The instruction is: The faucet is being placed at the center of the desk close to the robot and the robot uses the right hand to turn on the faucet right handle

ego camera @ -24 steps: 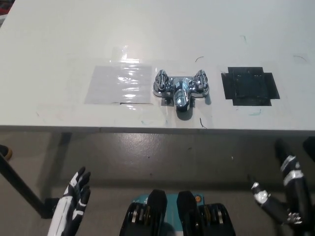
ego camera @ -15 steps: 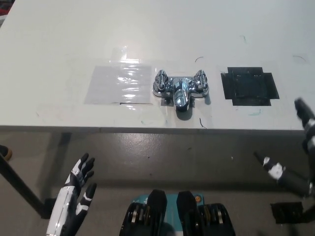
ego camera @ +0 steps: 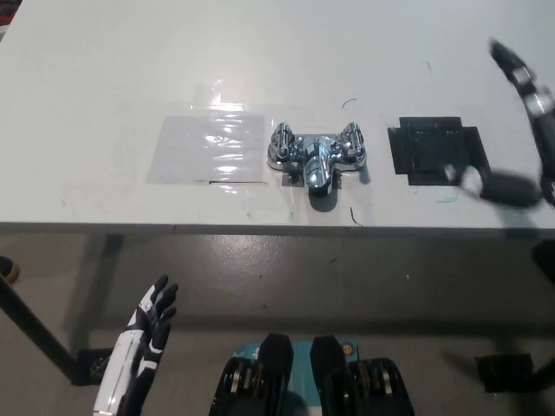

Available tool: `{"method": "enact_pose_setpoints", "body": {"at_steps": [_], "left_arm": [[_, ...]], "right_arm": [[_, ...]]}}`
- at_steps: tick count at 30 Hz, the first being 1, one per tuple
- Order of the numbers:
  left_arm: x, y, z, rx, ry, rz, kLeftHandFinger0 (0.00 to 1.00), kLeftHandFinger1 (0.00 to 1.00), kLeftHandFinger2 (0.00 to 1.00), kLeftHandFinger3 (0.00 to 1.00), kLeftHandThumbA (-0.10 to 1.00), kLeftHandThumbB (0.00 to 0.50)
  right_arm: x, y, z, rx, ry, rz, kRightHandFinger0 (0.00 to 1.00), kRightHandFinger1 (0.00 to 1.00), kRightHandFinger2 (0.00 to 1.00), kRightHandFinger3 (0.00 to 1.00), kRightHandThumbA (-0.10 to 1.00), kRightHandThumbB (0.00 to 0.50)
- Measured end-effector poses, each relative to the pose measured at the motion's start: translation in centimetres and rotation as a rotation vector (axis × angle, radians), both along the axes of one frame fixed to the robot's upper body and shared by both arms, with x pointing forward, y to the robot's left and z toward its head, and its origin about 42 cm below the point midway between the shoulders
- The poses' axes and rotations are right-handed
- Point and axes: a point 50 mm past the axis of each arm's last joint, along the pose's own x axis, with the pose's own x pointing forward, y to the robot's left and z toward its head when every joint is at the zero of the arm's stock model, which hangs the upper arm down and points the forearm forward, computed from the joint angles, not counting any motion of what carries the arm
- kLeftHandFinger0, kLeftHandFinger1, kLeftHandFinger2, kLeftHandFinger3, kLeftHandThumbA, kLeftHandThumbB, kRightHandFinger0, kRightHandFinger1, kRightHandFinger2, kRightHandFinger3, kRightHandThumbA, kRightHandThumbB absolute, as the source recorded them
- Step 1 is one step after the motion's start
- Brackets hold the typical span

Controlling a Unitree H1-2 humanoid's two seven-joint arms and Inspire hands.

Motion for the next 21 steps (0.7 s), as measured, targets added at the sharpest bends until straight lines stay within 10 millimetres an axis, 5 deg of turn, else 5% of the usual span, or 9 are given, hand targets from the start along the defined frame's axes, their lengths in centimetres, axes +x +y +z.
{"method": "enact_pose_setpoints", "body": {"at_steps": [11,21], "left_arm": [[0.0,0.0,-1.2,0.015,0.042,-0.002,1.00,1.00,1.00,1.00,0.93,0.196],[-0.1,-0.3,-1.4,0.037,0.048,-0.014,1.00,1.00,1.00,1.00,0.88,0.187]], "right_arm": [[10.7,5.0,3.9,-0.316,0.274,0.032,1.00,1.00,1.00,1.00,1.00,0.344],[17.4,8.9,4.9,-0.477,0.543,-0.053,1.00,1.00,1.00,1.00,1.00,0.350]]}}
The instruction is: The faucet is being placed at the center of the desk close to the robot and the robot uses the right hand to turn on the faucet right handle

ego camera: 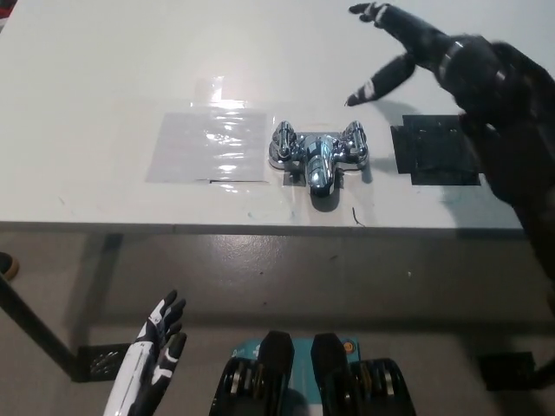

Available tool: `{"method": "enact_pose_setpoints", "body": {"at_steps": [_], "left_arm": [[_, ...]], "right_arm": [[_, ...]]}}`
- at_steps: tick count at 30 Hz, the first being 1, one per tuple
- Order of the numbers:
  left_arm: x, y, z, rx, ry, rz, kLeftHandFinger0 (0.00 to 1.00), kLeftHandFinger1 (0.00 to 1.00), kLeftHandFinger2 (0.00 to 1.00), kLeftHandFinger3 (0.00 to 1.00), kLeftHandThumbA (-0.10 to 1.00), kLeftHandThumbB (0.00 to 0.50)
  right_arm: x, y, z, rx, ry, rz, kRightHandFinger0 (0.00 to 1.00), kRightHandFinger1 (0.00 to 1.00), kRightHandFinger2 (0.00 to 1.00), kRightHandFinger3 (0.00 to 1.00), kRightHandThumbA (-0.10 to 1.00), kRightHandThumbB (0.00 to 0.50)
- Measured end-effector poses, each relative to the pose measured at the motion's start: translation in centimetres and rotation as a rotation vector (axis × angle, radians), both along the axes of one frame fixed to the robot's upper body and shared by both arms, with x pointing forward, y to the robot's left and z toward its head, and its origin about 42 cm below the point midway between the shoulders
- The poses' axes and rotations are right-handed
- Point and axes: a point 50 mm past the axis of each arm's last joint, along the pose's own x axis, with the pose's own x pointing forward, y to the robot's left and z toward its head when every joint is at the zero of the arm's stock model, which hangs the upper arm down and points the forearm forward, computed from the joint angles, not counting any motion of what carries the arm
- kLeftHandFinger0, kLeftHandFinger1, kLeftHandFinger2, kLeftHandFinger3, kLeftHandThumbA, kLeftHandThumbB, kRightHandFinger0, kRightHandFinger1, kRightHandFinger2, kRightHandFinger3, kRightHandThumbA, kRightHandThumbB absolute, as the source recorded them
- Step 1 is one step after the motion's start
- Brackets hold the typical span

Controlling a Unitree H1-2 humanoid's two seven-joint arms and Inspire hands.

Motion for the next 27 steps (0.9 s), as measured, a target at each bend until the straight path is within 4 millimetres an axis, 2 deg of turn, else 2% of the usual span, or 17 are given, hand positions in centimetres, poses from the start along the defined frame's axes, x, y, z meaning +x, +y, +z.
{"method": "enact_pose_setpoints", "body": {"at_steps": [4,12,19,20,25,27], "left_arm": [[0.0,-0.1,0.0,0.011,-0.007,-0.013,1.00,1.00,1.00,1.00,0.84,0.167],[-0.1,-0.1,0.0,0.024,-0.021,-0.029,1.00,1.00,1.00,1.00,0.85,0.182],[-0.1,-0.3,-0.1,0.034,-0.028,-0.038,1.00,1.00,1.00,1.00,0.84,0.184],[-0.1,-0.2,-0.1,0.034,-0.029,-0.038,1.00,1.00,1.00,1.00,0.84,0.189],[-0.1,-0.2,0.0,0.036,-0.034,-0.039,1.00,1.00,1.00,1.00,0.83,0.195],[-0.1,-0.2,0.0,0.037,-0.036,-0.040,1.00,1.00,1.00,1.00,0.83,0.201]], "right_arm": [[1.6,1.3,0.2,-0.065,0.090,-0.045,1.00,1.00,1.00,1.00,1.00,0.314],[2.5,2.3,0.8,-0.228,0.131,-0.083,1.00,1.00,1.00,1.00,1.00,0.315],[2.6,3.4,-1.5,-0.277,0.201,-0.100,1.00,1.00,1.00,1.00,1.00,0.314],[2.5,3.6,-1.9,-0.280,0.209,-0.101,1.00,1.00,1.00,1.00,1.00,0.296],[2.3,5.0,-2.4,-0.338,0.205,-0.085,1.00,1.00,1.00,1.00,1.00,0.287],[2.2,5.2,-2.5,-0.364,0.198,-0.081,1.00,1.00,1.00,1.00,1.00,0.316]]}}
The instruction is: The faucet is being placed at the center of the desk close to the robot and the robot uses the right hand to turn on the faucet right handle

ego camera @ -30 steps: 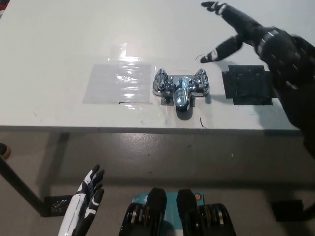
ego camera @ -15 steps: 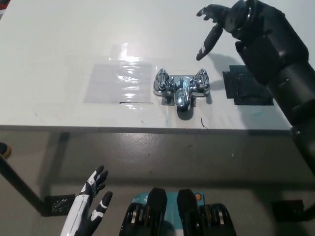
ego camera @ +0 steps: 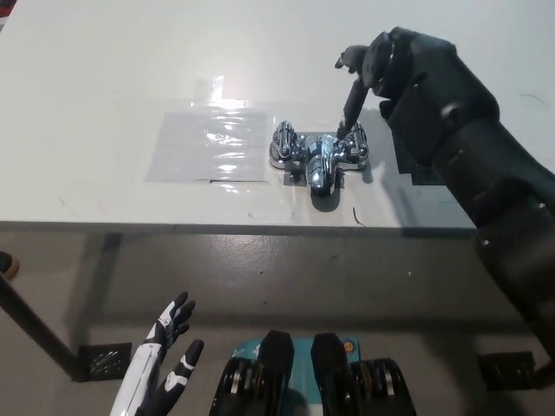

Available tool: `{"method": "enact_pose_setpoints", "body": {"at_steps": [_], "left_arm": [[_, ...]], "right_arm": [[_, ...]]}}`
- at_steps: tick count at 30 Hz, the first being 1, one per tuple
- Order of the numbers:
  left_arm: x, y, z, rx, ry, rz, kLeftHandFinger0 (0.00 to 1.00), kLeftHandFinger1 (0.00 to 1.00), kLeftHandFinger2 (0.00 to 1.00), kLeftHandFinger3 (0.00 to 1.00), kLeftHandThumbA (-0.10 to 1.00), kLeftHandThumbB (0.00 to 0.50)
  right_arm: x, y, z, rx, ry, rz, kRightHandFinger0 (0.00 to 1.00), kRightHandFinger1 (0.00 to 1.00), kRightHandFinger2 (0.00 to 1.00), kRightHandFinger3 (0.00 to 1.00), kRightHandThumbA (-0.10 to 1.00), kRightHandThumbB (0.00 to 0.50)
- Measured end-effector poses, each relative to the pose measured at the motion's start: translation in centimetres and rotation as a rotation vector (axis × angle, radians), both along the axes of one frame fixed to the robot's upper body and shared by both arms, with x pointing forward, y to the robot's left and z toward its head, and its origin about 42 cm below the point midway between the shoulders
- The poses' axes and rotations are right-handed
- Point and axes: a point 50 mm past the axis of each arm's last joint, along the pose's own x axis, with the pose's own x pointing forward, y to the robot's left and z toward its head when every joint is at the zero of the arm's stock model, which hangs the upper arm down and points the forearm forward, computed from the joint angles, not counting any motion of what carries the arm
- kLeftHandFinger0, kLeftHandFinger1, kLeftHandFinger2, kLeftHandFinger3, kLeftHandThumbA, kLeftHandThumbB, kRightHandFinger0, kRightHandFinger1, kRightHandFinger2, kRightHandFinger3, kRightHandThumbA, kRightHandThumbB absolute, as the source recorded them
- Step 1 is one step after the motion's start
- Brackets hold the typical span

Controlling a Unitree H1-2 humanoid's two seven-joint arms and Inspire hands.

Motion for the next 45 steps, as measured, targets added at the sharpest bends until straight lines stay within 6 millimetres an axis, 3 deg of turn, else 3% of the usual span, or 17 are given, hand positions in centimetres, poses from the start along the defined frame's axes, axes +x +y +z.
{"method": "enact_pose_setpoints", "body": {"at_steps": [7,12,17,24,25,29,32,40,45], "left_arm": [[0.1,0.0,0.1,0.004,-0.005,-0.002,1.00,1.00,1.00,1.00,0.84,0.196],[0.2,0.0,0.1,0.010,-0.007,-0.001,1.00,1.00,1.00,1.00,0.85,0.203],[0.2,0.1,0.2,0.012,-0.008,-0.001,1.00,1.00,1.00,1.00,0.85,0.207],[0.2,0.1,0.2,0.018,-0.009,-0.002,1.00,1.00,1.00,1.00,0.86,0.211],[0.2,0.2,0.2,0.018,-0.009,-0.002,1.00,1.00,1.00,1.00,0.85,0.204],[0.3,0.2,0.3,0.021,-0.012,-0.002,1.00,1.00,1.00,1.00,0.85,0.198],[0.3,0.2,0.3,0.022,-0.014,-0.002,1.00,1.00,1.00,1.00,0.85,0.208],[0.5,0.2,0.5,0.026,-0.020,-0.003,1.00,1.00,1.00,1.00,0.88,0.215],[0.5,0.2,0.6,0.027,-0.021,-0.004,1.00,1.00,1.00,1.00,0.87,0.216]], "right_arm": [[-0.1,0.3,-0.3,-0.029,0.002,0.008,1.00,1.00,1.00,1.00,1.00,0.261],[0.0,0.1,-1.0,-0.004,0.035,-0.004,1.00,1.00,1.00,1.00,1.00,0.262],[0.0,-0.6,-2.2,-0.046,0.075,-0.018,1.00,1.00,1.00,1.00,1.00,0.301],[0.1,-0.9,-2.7,-0.083,0.081,-0.009,1.00,1.00,1.00,1.00,1.00,0.292],[0.1,-1.0,-2.8,-0.081,0.083,-0.010,1.00,1.00,1.00,1.00,1.00,0.329],[0.1,-1.1,-2.9,-0.079,0.085,-0.014,1.00,1.00,1.00,1.00,1.00,0.290],[0.1,-1.2,-3.0,-0.075,0.087,-0.015,1.00,1.00,1.00,1.00,1.00,0.307],[0.2,-1.3,-3.1,-0.090,0.055,-0.023,1.00,1.00,1.00,1.00,1.00,0.265],[0.2,-1.6,-3.3,-0.119,0.045,-0.028,1.00,1.00,1.00,1.00,1.00,0.283]]}}
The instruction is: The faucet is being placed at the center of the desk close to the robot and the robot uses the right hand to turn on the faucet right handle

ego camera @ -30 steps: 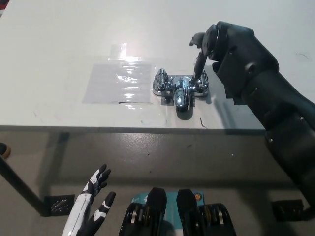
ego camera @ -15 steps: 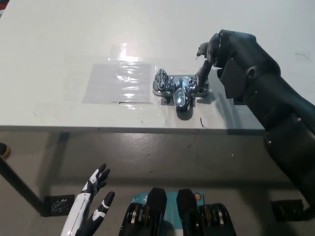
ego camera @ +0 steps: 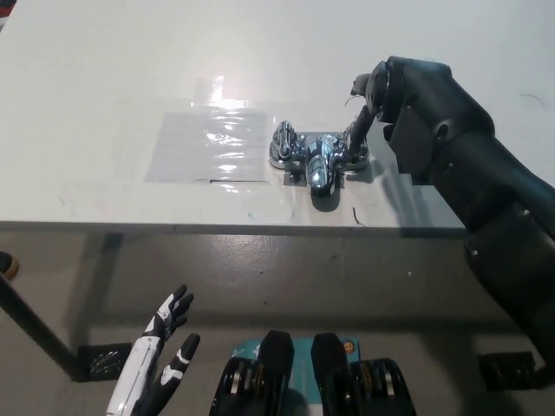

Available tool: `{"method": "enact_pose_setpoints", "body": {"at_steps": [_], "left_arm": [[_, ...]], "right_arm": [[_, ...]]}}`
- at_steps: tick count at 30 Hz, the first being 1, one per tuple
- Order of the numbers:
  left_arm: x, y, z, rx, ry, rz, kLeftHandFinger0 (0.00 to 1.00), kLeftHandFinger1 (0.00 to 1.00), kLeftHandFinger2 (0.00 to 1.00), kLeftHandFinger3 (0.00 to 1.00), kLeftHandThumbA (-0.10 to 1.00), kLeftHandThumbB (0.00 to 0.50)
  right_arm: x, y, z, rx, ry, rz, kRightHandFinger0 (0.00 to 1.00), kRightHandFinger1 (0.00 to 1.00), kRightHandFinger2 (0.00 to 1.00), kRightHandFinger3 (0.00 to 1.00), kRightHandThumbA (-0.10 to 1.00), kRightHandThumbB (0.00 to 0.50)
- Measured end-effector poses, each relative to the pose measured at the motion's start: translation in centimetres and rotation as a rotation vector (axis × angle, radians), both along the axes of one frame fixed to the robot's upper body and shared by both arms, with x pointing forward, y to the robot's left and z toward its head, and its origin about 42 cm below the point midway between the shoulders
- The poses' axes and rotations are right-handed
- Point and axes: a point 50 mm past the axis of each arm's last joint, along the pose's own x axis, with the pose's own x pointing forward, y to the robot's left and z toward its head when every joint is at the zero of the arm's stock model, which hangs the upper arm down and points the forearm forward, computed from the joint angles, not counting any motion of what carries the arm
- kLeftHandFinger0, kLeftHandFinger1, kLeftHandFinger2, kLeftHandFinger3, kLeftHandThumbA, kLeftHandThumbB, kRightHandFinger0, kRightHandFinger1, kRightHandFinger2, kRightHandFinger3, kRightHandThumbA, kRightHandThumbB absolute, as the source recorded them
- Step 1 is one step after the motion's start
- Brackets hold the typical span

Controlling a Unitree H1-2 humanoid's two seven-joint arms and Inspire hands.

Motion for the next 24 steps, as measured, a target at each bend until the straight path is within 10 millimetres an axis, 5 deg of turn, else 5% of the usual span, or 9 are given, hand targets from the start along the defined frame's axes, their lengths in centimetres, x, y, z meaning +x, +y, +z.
{"method": "enact_pose_setpoints", "body": {"at_steps": [19,21,24], "left_arm": [[0.0,0.1,0.1,0.002,-0.004,-0.001,1.00,1.00,1.00,1.00,0.84,0.206],[0.1,0.1,0.1,0.002,-0.005,-0.001,1.00,1.00,1.00,1.00,0.85,0.212],[0.2,0.0,0.2,0.002,-0.008,-0.002,1.00,1.00,1.00,1.00,0.85,0.209]], "right_arm": [[0.5,-3.6,-0.6,-0.129,-0.017,-0.063,1.00,1.00,1.00,1.00,0.99,0.318],[0.5,-3.9,-0.7,-0.141,-0.016,-0.066,1.00,1.00,1.00,1.00,0.89,0.323],[0.6,-4.4,-0.6,-0.145,-0.015,-0.075,1.00,1.00,1.00,1.00,0.90,0.326]]}}
